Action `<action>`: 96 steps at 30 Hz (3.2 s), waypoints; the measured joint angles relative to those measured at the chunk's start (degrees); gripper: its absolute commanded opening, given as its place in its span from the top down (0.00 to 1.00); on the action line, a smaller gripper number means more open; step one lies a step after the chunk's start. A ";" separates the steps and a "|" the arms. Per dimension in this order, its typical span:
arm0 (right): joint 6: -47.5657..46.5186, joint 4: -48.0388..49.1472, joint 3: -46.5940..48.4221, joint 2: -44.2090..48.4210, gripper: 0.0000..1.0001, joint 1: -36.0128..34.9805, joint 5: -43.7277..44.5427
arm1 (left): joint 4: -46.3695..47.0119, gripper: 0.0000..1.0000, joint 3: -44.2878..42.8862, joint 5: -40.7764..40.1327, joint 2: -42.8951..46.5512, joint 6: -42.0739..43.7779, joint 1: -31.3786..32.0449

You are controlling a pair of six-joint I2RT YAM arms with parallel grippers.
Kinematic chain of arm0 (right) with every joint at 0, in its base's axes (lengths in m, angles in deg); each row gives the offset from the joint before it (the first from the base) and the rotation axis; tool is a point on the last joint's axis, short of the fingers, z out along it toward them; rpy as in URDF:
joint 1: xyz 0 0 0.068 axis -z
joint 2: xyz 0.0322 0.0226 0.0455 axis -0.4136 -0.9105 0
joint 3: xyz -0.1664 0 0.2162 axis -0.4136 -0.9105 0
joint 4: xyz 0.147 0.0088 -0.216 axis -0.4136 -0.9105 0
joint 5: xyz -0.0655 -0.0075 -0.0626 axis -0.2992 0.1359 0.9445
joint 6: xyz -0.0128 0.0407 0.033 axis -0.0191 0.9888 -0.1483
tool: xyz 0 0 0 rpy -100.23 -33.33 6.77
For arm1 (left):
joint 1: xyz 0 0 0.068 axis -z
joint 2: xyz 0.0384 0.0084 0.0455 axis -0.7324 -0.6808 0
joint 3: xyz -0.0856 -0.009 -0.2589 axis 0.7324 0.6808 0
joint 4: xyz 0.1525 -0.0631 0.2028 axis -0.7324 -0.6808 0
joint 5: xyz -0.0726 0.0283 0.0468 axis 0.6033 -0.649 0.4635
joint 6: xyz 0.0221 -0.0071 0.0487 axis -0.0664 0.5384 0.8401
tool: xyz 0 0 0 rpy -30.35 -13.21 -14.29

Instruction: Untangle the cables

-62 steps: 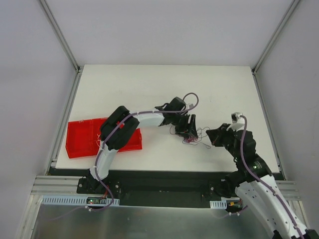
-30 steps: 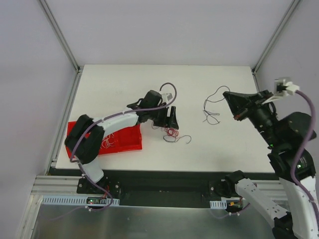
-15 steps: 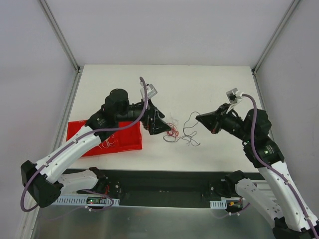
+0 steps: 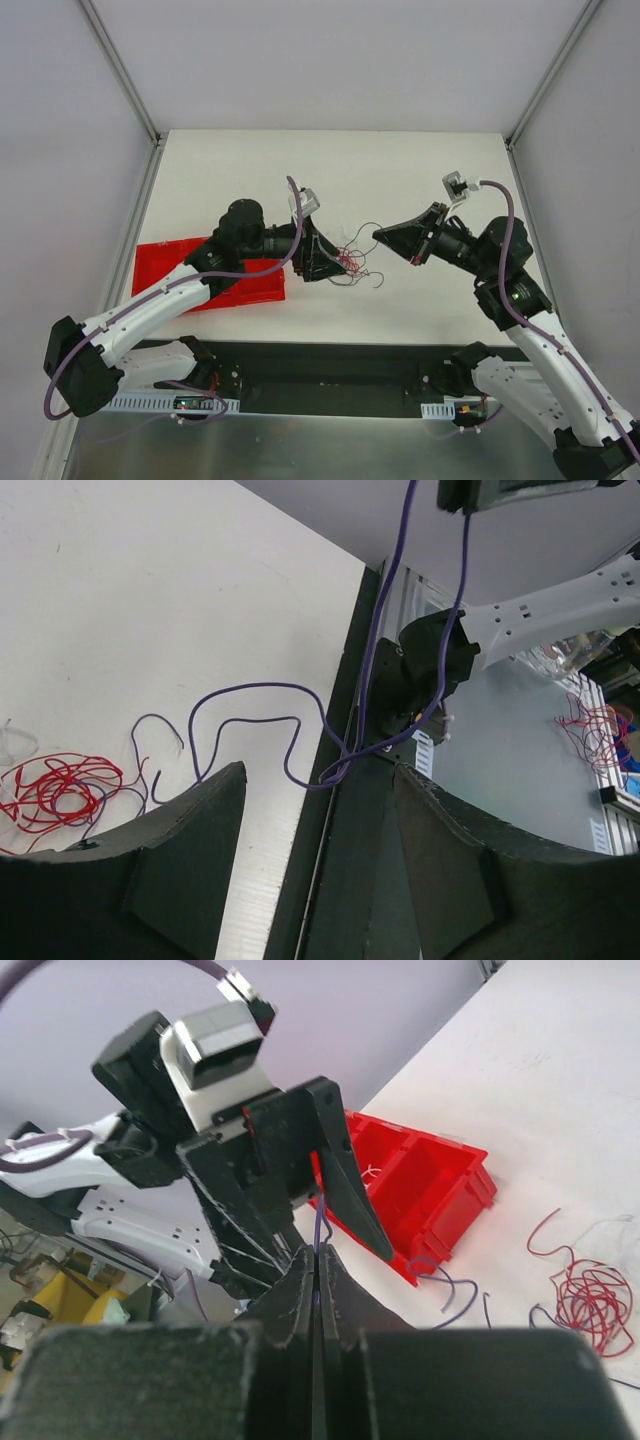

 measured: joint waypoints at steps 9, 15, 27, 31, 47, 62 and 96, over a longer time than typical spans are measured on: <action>3.52 3.41 -0.02 -0.02 1.00 0.00 -0.15 | 7.58 0.56 2.45 -0.33 -0.37 -3.02 1.09; 4.55 4.61 -0.66 0.09 1.00 0.00 -0.13 | 9.90 0.74 2.45 -0.35 -0.46 -4.02 1.11; -0.07 -1.77 -0.70 1.14 0.25 -0.11 5.62 | 2.19 1.00 2.49 -10.29 2.95 -1.84 1.07; -5.57 -7.52 -1.88 2.97 0.24 -0.09 12.35 | -8.92 1.00 1.84 -15.98 8.98 0.76 -0.31; -10.73 -11.28 -10.08 -1.22 0.24 2.36 14.97 | -48.50 1.00 -9.73 -46.88 16.39 7.32 -41.16; -10.75 -10.43 -11.47 0.20 0.24 3.15 13.73 | -49.33 1.00 -3.30 -61.99 10.54 -1.73 -51.76; -11.13 -13.40 -11.56 -2.03 0.25 4.07 14.05 | -46.69 0.10 1.64 -43.56 8.26 -13.75 -62.66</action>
